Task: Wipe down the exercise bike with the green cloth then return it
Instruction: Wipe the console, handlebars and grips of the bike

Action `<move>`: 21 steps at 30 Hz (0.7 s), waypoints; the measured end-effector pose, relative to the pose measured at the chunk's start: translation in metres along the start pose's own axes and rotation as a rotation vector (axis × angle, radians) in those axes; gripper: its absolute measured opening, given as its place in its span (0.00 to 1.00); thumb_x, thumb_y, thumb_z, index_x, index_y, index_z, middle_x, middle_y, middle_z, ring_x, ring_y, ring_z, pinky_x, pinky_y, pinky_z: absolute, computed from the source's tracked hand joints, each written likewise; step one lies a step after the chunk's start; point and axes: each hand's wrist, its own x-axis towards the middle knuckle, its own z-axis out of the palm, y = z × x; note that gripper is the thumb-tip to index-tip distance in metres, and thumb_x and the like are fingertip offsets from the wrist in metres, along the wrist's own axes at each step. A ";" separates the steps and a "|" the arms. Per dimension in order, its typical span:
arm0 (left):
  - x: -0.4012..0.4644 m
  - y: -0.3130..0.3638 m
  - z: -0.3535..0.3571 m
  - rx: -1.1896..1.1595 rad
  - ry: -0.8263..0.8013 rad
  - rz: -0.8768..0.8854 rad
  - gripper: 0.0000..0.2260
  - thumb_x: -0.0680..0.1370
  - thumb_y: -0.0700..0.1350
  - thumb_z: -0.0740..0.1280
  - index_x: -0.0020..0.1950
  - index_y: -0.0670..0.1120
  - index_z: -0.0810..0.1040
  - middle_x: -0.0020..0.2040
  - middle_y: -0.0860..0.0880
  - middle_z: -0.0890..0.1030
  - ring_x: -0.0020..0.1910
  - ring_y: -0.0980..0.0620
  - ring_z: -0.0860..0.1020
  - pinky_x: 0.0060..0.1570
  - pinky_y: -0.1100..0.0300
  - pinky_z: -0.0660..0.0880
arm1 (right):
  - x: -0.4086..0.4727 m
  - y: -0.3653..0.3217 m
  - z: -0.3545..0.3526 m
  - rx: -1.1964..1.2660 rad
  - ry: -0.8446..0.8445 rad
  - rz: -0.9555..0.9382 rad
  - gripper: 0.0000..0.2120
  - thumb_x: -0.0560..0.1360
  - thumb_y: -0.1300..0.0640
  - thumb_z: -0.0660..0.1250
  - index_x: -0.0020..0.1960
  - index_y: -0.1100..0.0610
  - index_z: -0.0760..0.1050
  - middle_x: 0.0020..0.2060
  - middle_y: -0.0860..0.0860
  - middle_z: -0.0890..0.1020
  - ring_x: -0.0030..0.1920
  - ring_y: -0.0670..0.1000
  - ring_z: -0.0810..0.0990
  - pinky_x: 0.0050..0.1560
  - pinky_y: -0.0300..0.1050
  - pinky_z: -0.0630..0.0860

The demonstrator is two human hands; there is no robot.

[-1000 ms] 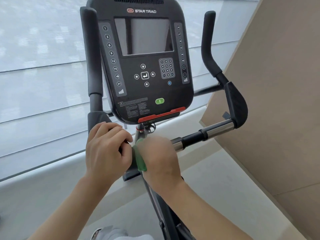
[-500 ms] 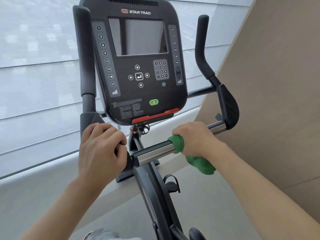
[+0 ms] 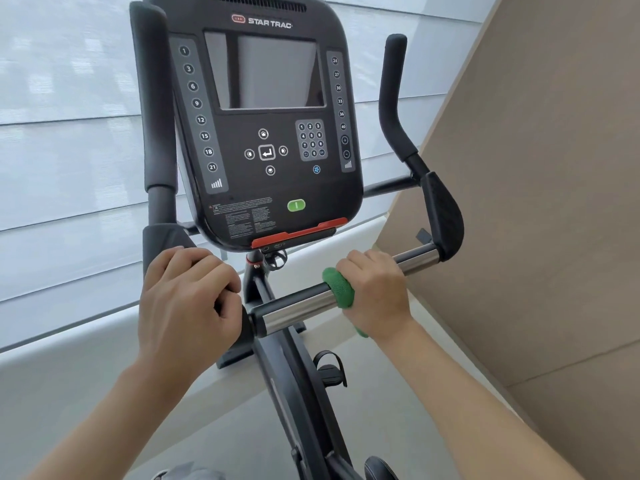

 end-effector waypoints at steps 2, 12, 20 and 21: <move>0.001 0.002 -0.003 0.017 -0.030 -0.011 0.09 0.72 0.38 0.60 0.36 0.47 0.76 0.36 0.53 0.79 0.47 0.45 0.77 0.63 0.53 0.68 | 0.014 0.007 -0.011 0.017 -0.232 -0.018 0.14 0.61 0.59 0.77 0.40 0.51 0.74 0.35 0.46 0.76 0.37 0.54 0.74 0.38 0.46 0.67; 0.024 0.062 0.016 -0.120 -0.543 0.057 0.08 0.83 0.50 0.62 0.56 0.54 0.80 0.47 0.56 0.79 0.40 0.51 0.78 0.42 0.52 0.78 | 0.014 0.001 -0.018 0.069 -0.310 0.058 0.13 0.64 0.61 0.74 0.44 0.50 0.76 0.40 0.45 0.78 0.42 0.52 0.74 0.45 0.50 0.75; 0.022 0.043 0.024 -0.119 -0.727 0.243 0.19 0.80 0.60 0.62 0.71 0.60 0.70 0.55 0.61 0.71 0.42 0.56 0.76 0.38 0.59 0.76 | -0.032 0.049 -0.004 0.086 -0.101 -0.131 0.32 0.69 0.67 0.70 0.72 0.58 0.72 0.67 0.53 0.76 0.67 0.59 0.75 0.75 0.54 0.69; 0.021 0.044 0.024 -0.097 -0.714 0.253 0.20 0.80 0.60 0.62 0.71 0.60 0.70 0.54 0.60 0.72 0.41 0.55 0.76 0.36 0.61 0.74 | -0.026 0.071 -0.010 0.095 -0.116 -0.096 0.30 0.68 0.66 0.71 0.70 0.58 0.74 0.65 0.53 0.78 0.65 0.58 0.77 0.71 0.53 0.73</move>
